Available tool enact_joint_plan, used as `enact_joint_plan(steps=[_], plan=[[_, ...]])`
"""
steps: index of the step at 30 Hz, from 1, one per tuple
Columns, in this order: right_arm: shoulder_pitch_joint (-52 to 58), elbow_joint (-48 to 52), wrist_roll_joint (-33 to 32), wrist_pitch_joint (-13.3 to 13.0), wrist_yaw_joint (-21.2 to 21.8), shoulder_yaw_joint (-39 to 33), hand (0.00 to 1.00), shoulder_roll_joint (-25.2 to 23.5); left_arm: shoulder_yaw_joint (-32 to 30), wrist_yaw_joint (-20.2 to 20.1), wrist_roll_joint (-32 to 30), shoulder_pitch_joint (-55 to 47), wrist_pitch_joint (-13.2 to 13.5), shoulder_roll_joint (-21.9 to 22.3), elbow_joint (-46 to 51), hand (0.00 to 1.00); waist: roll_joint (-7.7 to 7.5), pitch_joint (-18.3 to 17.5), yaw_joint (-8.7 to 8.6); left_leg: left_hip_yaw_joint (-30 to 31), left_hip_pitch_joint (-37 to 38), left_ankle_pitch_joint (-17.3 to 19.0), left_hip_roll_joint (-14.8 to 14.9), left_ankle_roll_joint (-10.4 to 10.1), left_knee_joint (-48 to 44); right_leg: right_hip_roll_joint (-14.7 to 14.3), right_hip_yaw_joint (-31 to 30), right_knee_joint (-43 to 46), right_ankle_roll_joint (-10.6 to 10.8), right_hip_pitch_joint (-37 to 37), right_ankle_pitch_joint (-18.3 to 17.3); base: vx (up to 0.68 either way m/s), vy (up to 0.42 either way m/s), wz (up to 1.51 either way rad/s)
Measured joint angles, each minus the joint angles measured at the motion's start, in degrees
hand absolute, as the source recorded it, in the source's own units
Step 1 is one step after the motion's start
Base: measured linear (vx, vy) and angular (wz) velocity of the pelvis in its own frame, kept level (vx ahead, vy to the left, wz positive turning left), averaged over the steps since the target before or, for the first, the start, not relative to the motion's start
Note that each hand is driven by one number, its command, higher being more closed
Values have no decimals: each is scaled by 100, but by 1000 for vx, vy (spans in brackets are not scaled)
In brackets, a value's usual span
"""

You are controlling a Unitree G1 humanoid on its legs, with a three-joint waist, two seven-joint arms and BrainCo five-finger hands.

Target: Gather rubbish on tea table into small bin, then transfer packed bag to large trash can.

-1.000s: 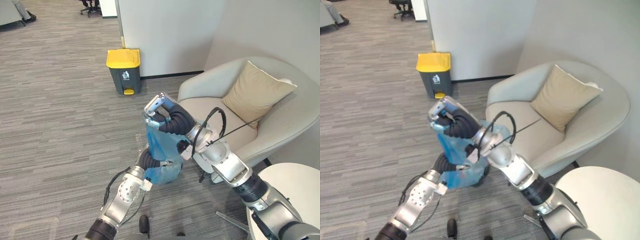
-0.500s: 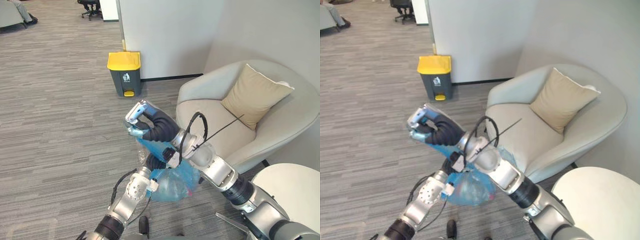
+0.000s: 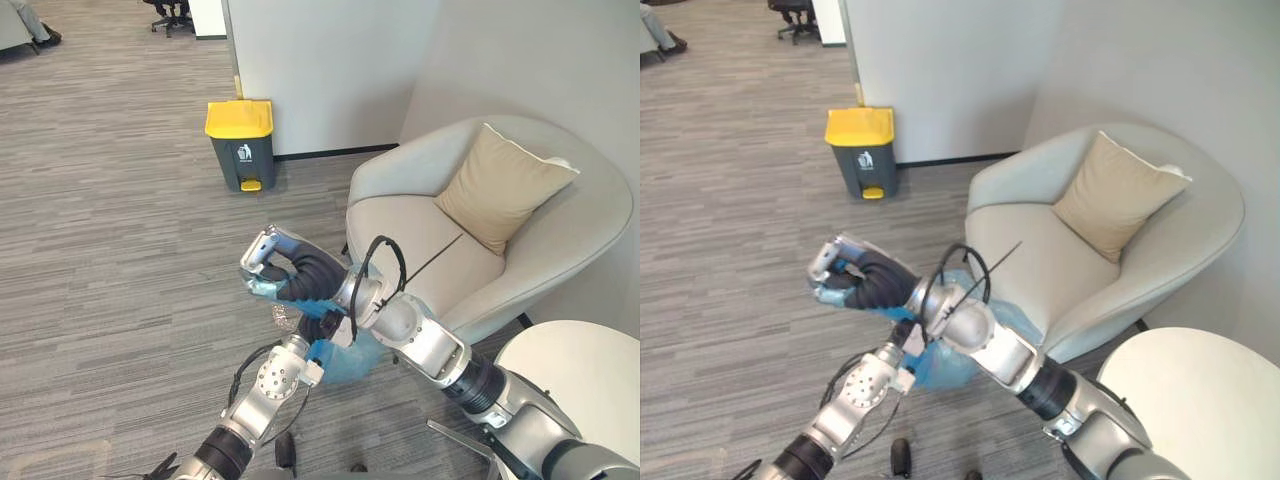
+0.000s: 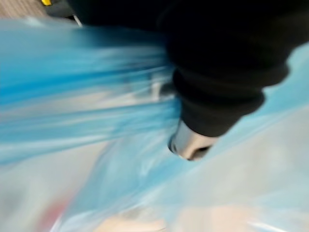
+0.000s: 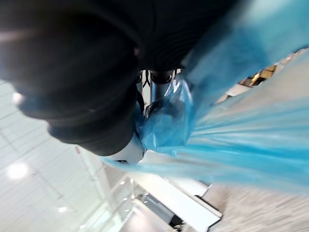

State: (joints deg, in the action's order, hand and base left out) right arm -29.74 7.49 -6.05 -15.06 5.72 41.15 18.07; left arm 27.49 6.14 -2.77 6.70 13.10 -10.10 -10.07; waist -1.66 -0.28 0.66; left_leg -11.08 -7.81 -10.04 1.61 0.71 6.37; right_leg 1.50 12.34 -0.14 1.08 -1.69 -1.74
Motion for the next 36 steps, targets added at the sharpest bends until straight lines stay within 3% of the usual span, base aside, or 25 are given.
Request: enact_joint_plan(steps=[3, 10, 11, 15, 21, 30, 36], plan=[[351, -97, 258, 41, 6, -21, 100, 6, -192, 78, 1, 78, 2, 14, 479, 100, 1, 0, -5, 13, 32, -2, -18, 2, 0, 18, 3, 33, 2, 15, -3, 27, 12, 0], [662, -238, 1017, 42, -23, -94, 100, 14, -405, 158, 2, 101, 9, 40, 505, 100, 7, 0, -15, 46, 87, 21, -27, -30, 3, 50, 7, 181, 28, -5, -158, 0, 0, 0], [735, -238, 1178, 34, -55, -152, 0, 23, -466, 211, 6, 89, 9, 41, 505, 100, 7, 0, -15, 51, 85, 25, -27, -33, 3, 50, 7, 183, 29, -6, -161, 0, 0, 0], [897, -222, 2044, -13, -412, -520, 0, 47, -825, 383, 78, -124, 19, 50, 505, 100, 8, 1, -16, 54, 79, 32, -32, -41, 3, 52, -3, 180, 30, -6, -160, 0, 0, 0], [1240, 203, 2635, -48, -950, -1085, 0, 44, -1144, 512, 190, -496, 26, 48, 510, 100, 8, 1, -2, 61, 70, 39, -39, -43, 2, 53, -3, 132, 32, 10, -158, 48, -2, 1], [1670, 985, 2613, -273, -1664, -2258, 0, -283, -1674, 515, 257, -1029, 42, 198, 654, 100, 10, 2, -16, 63, 81, 25, -42, -23, 1, 49, 0, 80, 15, 38, -110, 45, -9, 0], [2649, 715, 1706, -287, -1674, -3147, 0, -751, -2090, 490, 449, -1546, 48, 298, 635, 100, 43, 22, -24, 81, 85, 27, -48, -25, 2, 53, 13, 94, 8, 43, -124, 0, 0, 0]])
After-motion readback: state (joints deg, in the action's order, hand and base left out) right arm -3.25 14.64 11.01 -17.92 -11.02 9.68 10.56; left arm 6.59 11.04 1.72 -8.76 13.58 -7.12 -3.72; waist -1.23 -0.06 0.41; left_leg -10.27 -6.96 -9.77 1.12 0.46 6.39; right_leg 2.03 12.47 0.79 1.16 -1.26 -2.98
